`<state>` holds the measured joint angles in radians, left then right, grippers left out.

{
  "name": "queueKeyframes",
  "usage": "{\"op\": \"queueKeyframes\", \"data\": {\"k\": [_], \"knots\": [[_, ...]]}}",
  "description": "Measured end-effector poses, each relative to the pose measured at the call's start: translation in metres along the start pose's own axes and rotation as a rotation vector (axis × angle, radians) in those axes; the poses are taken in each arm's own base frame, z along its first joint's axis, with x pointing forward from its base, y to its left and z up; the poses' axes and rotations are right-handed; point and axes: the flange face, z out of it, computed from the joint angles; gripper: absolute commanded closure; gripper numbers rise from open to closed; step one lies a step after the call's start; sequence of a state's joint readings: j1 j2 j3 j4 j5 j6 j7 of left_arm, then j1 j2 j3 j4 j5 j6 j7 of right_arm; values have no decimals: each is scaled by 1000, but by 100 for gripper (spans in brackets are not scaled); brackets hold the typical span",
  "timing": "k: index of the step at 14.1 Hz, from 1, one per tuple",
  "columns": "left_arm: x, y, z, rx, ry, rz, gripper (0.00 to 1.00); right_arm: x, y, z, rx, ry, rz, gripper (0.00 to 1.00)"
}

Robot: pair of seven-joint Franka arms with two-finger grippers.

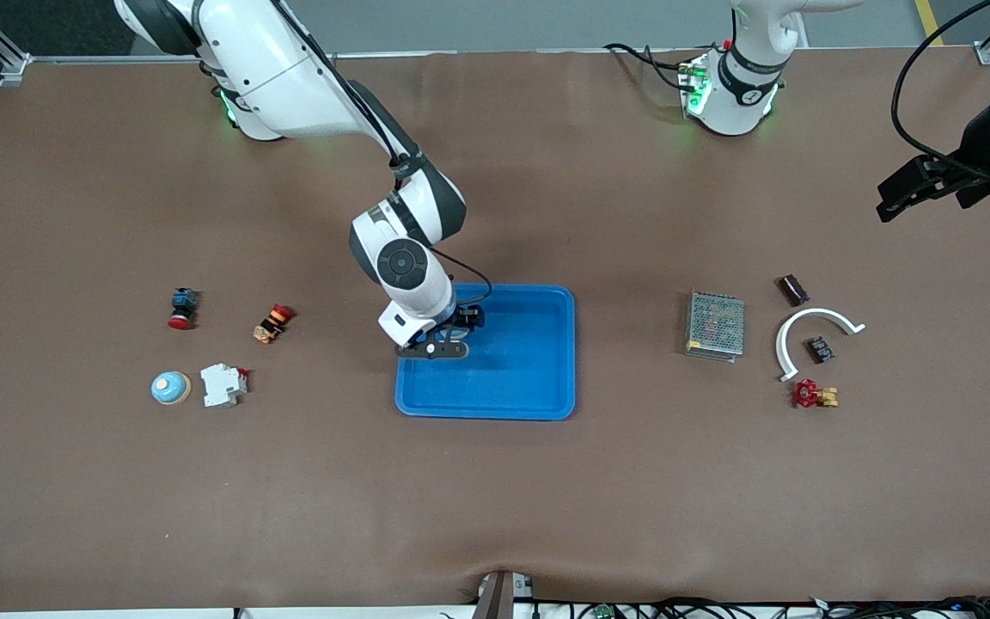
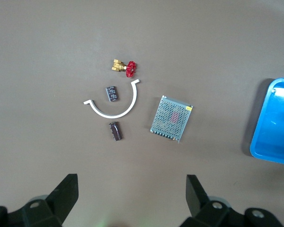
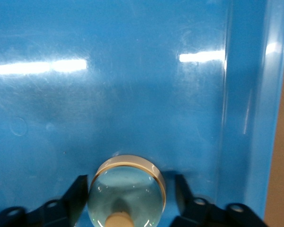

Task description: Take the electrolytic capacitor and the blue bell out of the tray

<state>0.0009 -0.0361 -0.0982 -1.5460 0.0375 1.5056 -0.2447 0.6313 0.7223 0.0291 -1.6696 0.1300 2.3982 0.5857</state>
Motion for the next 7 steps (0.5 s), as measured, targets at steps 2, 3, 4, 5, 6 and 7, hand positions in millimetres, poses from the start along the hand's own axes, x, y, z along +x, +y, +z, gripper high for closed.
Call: {"op": "queueKeyframes", "data": {"k": [2, 3, 4, 5, 6, 7], "knots": [[-1, 0, -1, 0, 2, 1, 0, 1, -1, -4, 5, 7, -1, 62], [-2, 0, -1, 0, 2, 1, 0, 1, -1, -3, 5, 6, -1, 62], [-1, 0, 0, 0, 1, 1, 0, 1, -1, -3, 5, 6, -1, 62], [-1, 0, 2, 1, -1, 2, 0, 1, -2, -4, 5, 7, -1, 62], [-1, 1, 4, 1, -2, 3, 0, 3, -2, -5, 6, 9, -1, 62], [-1, 2, 5, 1, 0, 5, 0, 4, -3, -9, 3, 5, -3, 62]]}}
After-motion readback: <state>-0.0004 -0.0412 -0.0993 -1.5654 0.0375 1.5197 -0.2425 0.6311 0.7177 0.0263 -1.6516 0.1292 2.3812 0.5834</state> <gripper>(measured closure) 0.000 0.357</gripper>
